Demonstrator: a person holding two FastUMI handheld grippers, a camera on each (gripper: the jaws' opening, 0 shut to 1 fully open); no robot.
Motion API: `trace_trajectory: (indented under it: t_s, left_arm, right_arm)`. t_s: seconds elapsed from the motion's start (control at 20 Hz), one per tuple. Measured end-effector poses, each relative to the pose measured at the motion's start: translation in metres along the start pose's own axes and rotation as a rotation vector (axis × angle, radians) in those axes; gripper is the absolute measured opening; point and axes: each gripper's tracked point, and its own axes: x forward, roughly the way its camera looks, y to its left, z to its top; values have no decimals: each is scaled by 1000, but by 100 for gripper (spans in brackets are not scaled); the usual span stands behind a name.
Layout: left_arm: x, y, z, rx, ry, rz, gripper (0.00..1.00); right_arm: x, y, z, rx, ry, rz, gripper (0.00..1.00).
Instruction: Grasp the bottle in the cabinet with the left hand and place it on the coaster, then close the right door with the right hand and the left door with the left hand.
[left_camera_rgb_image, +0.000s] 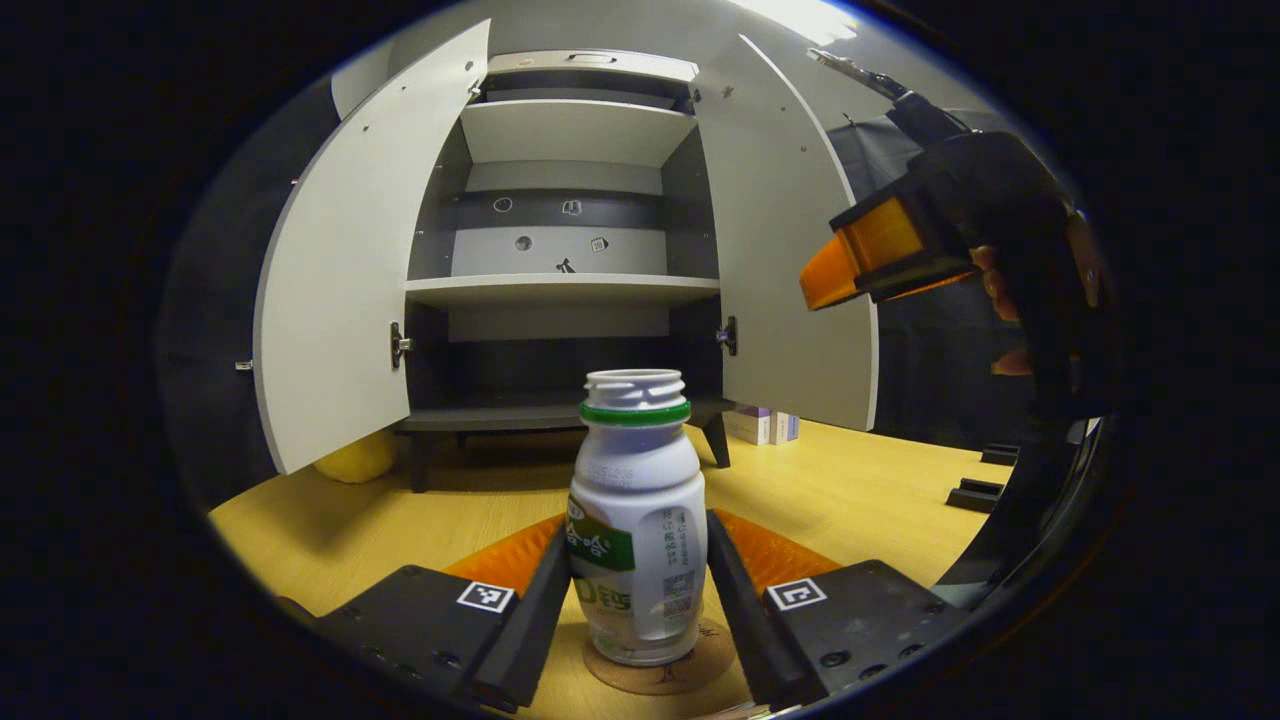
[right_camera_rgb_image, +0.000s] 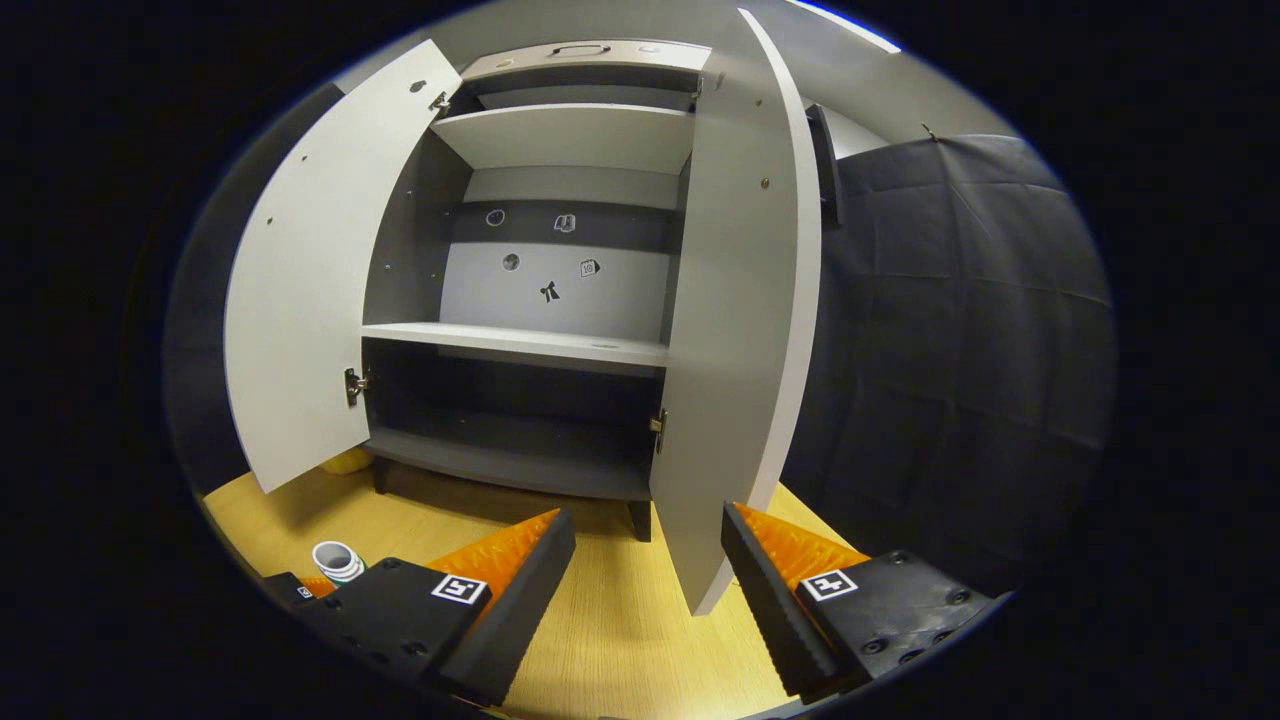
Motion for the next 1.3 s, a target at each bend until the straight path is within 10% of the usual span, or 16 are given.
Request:
trace_trajectory:
  t_s: [0.6, 1.3]
  left_arm:
    - [1, 14, 14, -24, 5, 56, 88]
    - [4, 37, 223, 40, -33, 1, 88]
  right_arm:
    - [-13, 5, 11, -28, 11, 24, 98]
    - [-57, -57, 140, 13, 9, -52, 98]
